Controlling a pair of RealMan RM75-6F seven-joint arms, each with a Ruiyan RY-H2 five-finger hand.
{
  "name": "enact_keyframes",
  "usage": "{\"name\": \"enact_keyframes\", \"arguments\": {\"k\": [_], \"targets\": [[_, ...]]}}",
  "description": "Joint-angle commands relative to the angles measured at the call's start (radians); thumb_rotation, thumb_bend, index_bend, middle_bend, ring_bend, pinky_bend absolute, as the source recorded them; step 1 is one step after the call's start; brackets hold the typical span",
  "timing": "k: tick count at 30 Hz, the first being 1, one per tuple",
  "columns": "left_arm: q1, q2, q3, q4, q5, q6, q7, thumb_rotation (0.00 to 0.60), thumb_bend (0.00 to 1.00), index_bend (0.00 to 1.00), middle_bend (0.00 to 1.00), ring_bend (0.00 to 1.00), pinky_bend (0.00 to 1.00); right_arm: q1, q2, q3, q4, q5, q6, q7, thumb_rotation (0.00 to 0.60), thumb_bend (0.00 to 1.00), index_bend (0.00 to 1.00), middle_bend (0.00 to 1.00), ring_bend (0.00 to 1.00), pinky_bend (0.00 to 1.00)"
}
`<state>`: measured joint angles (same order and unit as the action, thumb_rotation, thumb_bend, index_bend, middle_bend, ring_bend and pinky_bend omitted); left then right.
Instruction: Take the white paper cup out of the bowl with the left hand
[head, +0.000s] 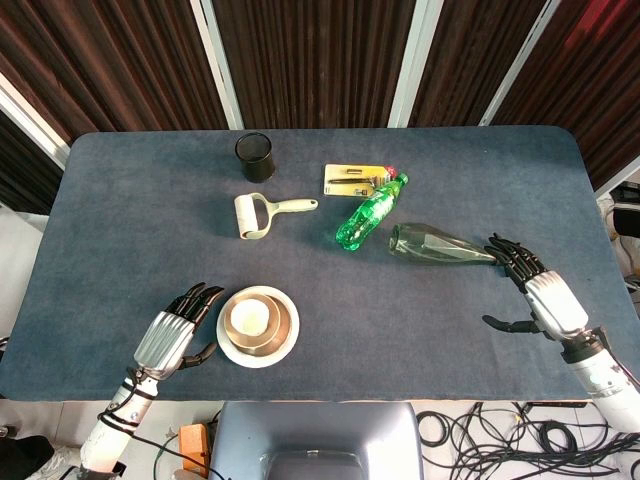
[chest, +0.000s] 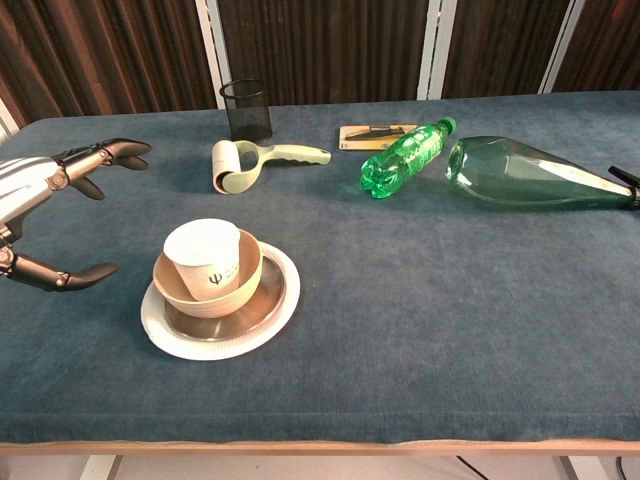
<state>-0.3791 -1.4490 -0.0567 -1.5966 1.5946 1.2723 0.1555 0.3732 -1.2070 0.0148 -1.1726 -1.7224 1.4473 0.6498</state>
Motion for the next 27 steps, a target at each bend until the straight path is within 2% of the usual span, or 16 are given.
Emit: {"name": "enact_keyframes", "arguments": {"k": [1, 11, 15, 20, 27], "targets": [[0.0, 0.001, 0.001, -0.002, -0.003, 0.002, 0.002, 0.6, 0.28, 0.03, 0.12, 0.07, 0.27, 0.001, 0.002, -0.003, -0.002, 0.001, -0.002, 0.0, 0.6, 0.08, 0.0, 0.02, 0.0, 0.12], [0.003, 0.006, 0.007, -0.016, -0.028, 0.005, 0.022, 0.6, 0.28, 0.03, 0.11, 0.07, 0.27, 0.006, 0.012, -0.012, -0.015, 0.003, -0.006, -0.005, 0.6, 0.08, 0.0, 0.02, 0.0, 0.12], [-0.002, -0.004, 0.004, -0.014, -0.03, 0.004, 0.02, 0.6, 0.29, 0.02, 0.09, 0.07, 0.26, 0.003, 0.029, -0.017, -0.034, 0.024, -0.033, -0.045, 0.6, 0.08, 0.0, 0.02, 0.0, 0.12], [-0.034, -0.013, 0.008, -0.009, -0.035, -0.051, 0.012, 0.6, 0.29, 0.03, 0.04, 0.03, 0.23, -0.013, 0.076, -0.023, -0.094, 0.063, -0.071, -0.112, 0.6, 0.08, 0.0, 0.02, 0.0, 0.12], [-0.098, -0.048, -0.019, -0.021, -0.099, -0.159, 0.025, 0.6, 0.29, 0.1, 0.08, 0.05, 0.25, -0.031, 0.12, -0.008, -0.174, 0.124, -0.101, -0.213, 0.6, 0.08, 0.0, 0.02, 0.0, 0.12]]}}
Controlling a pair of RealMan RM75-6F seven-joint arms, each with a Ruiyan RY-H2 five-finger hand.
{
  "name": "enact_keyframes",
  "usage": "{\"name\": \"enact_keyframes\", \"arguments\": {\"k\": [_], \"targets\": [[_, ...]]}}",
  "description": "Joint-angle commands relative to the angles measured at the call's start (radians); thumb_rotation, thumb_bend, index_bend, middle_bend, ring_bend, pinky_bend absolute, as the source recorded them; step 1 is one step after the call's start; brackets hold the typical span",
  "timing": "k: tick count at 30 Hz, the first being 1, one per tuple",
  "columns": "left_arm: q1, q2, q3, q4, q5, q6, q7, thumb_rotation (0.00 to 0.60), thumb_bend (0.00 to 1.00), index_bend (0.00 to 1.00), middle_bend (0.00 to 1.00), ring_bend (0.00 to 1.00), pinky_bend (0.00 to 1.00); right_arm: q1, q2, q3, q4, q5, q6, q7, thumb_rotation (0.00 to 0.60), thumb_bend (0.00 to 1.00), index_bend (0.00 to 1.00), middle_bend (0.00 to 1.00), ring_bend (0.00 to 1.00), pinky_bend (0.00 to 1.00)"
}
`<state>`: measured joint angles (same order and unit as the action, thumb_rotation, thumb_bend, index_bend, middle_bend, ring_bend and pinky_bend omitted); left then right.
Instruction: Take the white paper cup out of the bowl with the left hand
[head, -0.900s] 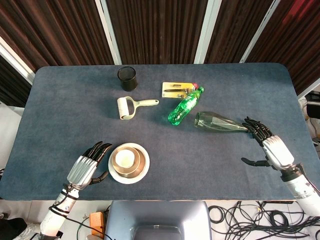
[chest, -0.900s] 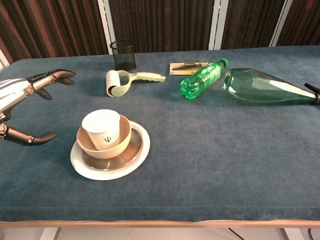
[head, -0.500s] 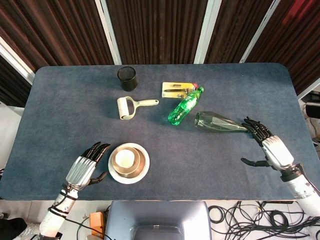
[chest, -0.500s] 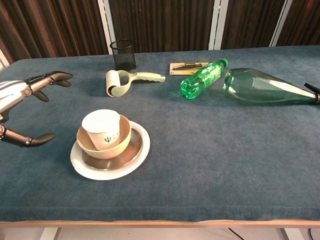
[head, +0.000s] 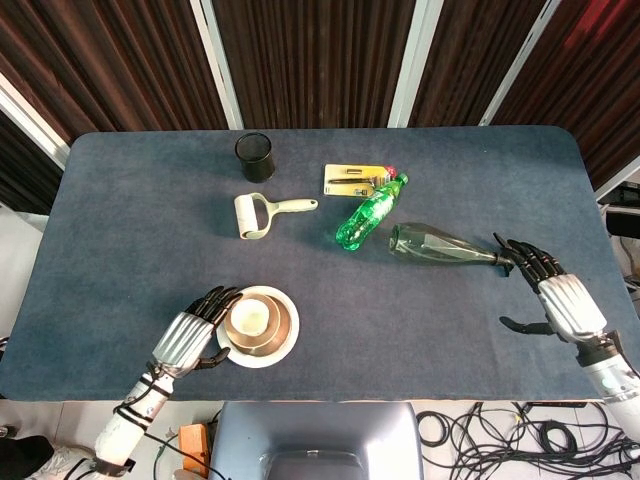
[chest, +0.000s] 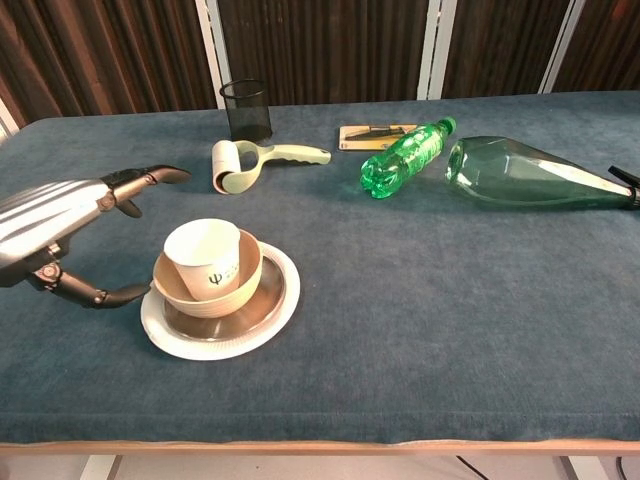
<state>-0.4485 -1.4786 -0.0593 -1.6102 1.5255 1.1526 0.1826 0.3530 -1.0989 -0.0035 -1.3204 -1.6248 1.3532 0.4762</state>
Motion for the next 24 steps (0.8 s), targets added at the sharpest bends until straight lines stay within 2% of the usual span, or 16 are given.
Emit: {"name": "enact_keyframes", "arguments": {"k": [1, 11, 18, 24], "targets": [[-0.037, -0.026, -0.023, -0.007, -0.038, -0.049, -0.011, 0.6, 0.29, 0.1, 0.09, 0.06, 0.25, -0.012, 0.012, 0.012, -0.03, 0.03, -0.007, -0.045, 0.6, 0.08, 0.0, 0.02, 0.0, 0.12], [-0.113, -0.111, -0.088, 0.037, -0.116, -0.113, -0.022, 0.6, 0.29, 0.1, 0.09, 0.07, 0.27, -0.022, 0.046, 0.018, -0.063, 0.07, -0.047, -0.053, 0.6, 0.08, 0.0, 0.02, 0.0, 0.13], [-0.147, -0.141, -0.1, 0.048, -0.144, -0.13, -0.001, 0.6, 0.29, 0.1, 0.11, 0.08, 0.27, -0.092, 0.154, 0.009, -0.237, 0.196, -0.075, -0.178, 0.6, 0.08, 0.0, 0.02, 0.0, 0.13], [-0.166, -0.161, -0.092, 0.072, -0.161, -0.146, 0.014, 0.6, 0.29, 0.12, 0.13, 0.09, 0.27, -0.175, 0.199, -0.006, -0.321, 0.218, 0.003, -0.231, 0.6, 0.08, 0.0, 0.02, 0.0, 0.13]]}}
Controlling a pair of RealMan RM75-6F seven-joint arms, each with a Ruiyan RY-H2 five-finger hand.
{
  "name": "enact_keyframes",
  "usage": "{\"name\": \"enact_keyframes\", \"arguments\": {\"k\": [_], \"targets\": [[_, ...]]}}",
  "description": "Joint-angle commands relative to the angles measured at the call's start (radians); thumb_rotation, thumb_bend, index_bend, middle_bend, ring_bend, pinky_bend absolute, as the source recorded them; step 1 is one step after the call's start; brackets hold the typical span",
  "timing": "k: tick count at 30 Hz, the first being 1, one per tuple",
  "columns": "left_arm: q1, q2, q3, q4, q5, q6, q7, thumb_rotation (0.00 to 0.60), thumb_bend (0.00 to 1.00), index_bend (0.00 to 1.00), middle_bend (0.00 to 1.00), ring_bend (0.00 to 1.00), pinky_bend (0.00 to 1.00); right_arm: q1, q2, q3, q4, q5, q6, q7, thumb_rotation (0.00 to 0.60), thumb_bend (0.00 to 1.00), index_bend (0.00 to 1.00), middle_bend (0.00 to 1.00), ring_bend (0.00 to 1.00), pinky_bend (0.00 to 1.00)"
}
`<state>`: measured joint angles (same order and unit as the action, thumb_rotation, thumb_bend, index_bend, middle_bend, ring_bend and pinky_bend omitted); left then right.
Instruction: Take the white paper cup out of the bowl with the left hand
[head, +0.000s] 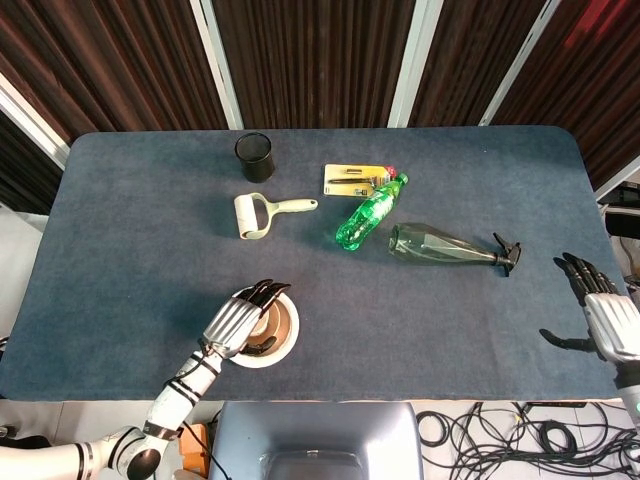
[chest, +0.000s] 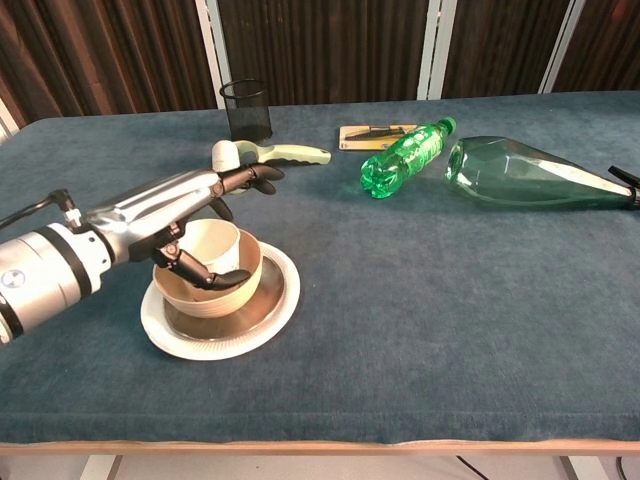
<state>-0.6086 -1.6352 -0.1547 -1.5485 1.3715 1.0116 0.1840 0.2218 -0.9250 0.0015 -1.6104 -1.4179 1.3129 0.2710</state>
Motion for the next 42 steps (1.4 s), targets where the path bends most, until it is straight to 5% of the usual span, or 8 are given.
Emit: {"name": "enact_keyframes", "arguments": {"k": [1, 7, 17, 28, 42], "targets": [[-0.009, -0.009, 0.004, 0.017, -0.011, -0.006, 0.024, 0.6, 0.29, 0.12, 0.14, 0.09, 0.27, -0.062, 0.028, -0.012, -0.037, 0.004, 0.07, -0.023, 0.6, 0.08, 0.0, 0.02, 0.0, 0.13], [-0.013, -0.031, 0.001, 0.048, -0.033, 0.018, 0.069, 0.6, 0.29, 0.16, 0.18, 0.13, 0.29, -0.126, 0.006, -0.005, -0.02, -0.036, 0.183, 0.001, 0.6, 0.08, 0.0, 0.02, 0.0, 0.13], [-0.011, -0.044, 0.008, 0.062, -0.053, 0.05, 0.123, 0.6, 0.29, 0.31, 0.36, 0.31, 0.59, -0.152, -0.012, 0.001, 0.005, -0.089, 0.221, 0.013, 0.6, 0.08, 0.0, 0.02, 0.0, 0.13], [-0.003, -0.017, 0.013, 0.03, -0.034, 0.088, 0.125, 0.6, 0.28, 0.32, 0.4, 0.36, 0.63, -0.15, -0.015, 0.007, 0.004, -0.107, 0.2, -0.003, 0.6, 0.08, 0.0, 0.02, 0.0, 0.14], [0.09, 0.241, 0.046, -0.252, 0.105, 0.279, 0.217, 0.6, 0.29, 0.33, 0.41, 0.36, 0.64, -0.174, -0.025, -0.004, 0.005, -0.159, 0.231, -0.039, 0.6, 0.08, 0.0, 0.02, 0.0, 0.14]]}}
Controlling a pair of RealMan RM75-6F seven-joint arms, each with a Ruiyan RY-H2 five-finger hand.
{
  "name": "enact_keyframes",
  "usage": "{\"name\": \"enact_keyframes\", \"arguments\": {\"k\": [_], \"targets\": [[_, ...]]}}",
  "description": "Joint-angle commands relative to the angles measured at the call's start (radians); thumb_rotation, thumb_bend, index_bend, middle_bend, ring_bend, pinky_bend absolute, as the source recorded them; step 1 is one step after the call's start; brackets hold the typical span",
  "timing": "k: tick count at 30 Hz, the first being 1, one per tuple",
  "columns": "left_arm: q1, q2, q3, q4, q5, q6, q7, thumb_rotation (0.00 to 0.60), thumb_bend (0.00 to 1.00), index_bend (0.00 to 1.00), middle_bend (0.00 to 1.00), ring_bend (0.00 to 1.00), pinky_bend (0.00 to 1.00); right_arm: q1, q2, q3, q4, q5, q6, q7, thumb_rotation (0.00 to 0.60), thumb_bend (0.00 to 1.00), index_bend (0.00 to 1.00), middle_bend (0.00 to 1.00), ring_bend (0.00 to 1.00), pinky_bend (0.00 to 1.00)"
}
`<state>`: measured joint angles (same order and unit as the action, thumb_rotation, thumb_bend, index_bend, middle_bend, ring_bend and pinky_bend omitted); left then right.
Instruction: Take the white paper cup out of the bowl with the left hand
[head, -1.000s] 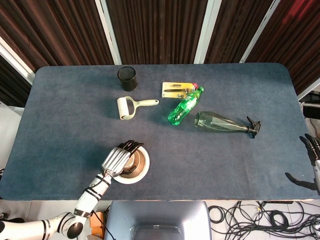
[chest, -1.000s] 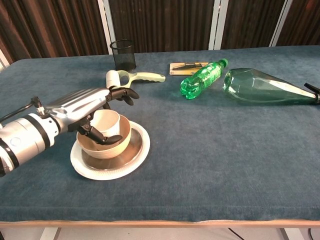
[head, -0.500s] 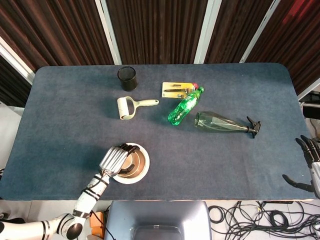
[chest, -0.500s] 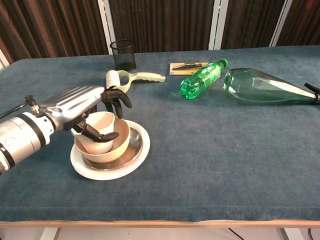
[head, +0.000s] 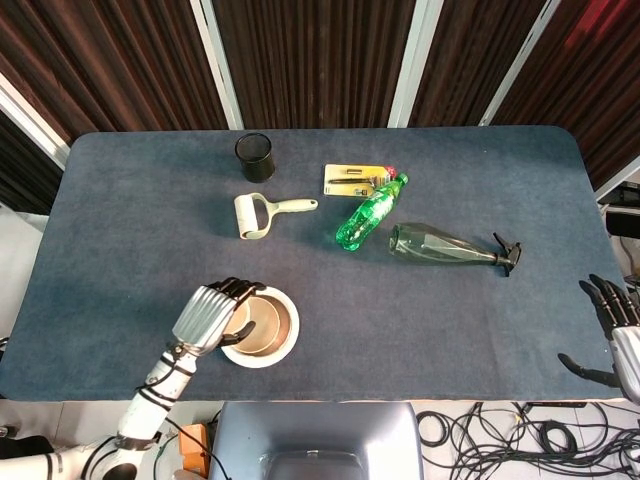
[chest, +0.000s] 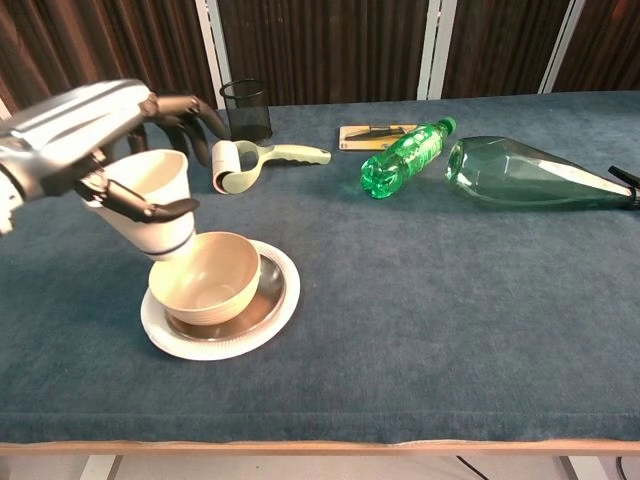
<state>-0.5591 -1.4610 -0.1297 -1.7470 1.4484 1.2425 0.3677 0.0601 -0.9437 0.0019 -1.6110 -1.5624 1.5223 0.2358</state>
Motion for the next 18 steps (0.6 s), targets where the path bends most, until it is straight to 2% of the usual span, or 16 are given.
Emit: {"name": "enact_keyframes", "arguments": {"k": [1, 5, 10, 12, 18], "targets": [[0.043, 0.071, 0.022, -0.055, 0.027, 0.05, 0.035, 0.6, 0.29, 0.33, 0.41, 0.36, 0.64, -0.014, -0.007, -0.004, 0.007, -0.017, 0.024, -0.004, 0.6, 0.08, 0.0, 0.02, 0.0, 0.14], [0.059, 0.088, 0.032, -0.051, 0.017, 0.058, 0.041, 0.6, 0.29, 0.33, 0.41, 0.36, 0.64, -0.021, -0.01, -0.006, 0.01, -0.023, 0.035, -0.003, 0.6, 0.08, 0.0, 0.02, 0.0, 0.14], [0.097, 0.105, 0.071, 0.02, -0.022, 0.048, 0.036, 0.6, 0.29, 0.33, 0.41, 0.36, 0.64, -0.039, -0.018, -0.01, 0.019, -0.037, 0.061, -0.001, 0.6, 0.08, 0.0, 0.02, 0.0, 0.14], [0.11, 0.078, 0.092, 0.093, -0.067, 0.017, 0.044, 0.6, 0.29, 0.34, 0.41, 0.36, 0.64, -0.051, -0.021, -0.016, 0.027, -0.054, 0.084, 0.0, 0.6, 0.08, 0.0, 0.02, 0.0, 0.14], [0.122, 0.002, 0.096, 0.229, -0.105, -0.008, 0.036, 0.6, 0.28, 0.34, 0.41, 0.36, 0.63, -0.063, -0.03, -0.019, 0.046, -0.073, 0.105, 0.008, 0.6, 0.08, 0.0, 0.02, 0.0, 0.14]]}}
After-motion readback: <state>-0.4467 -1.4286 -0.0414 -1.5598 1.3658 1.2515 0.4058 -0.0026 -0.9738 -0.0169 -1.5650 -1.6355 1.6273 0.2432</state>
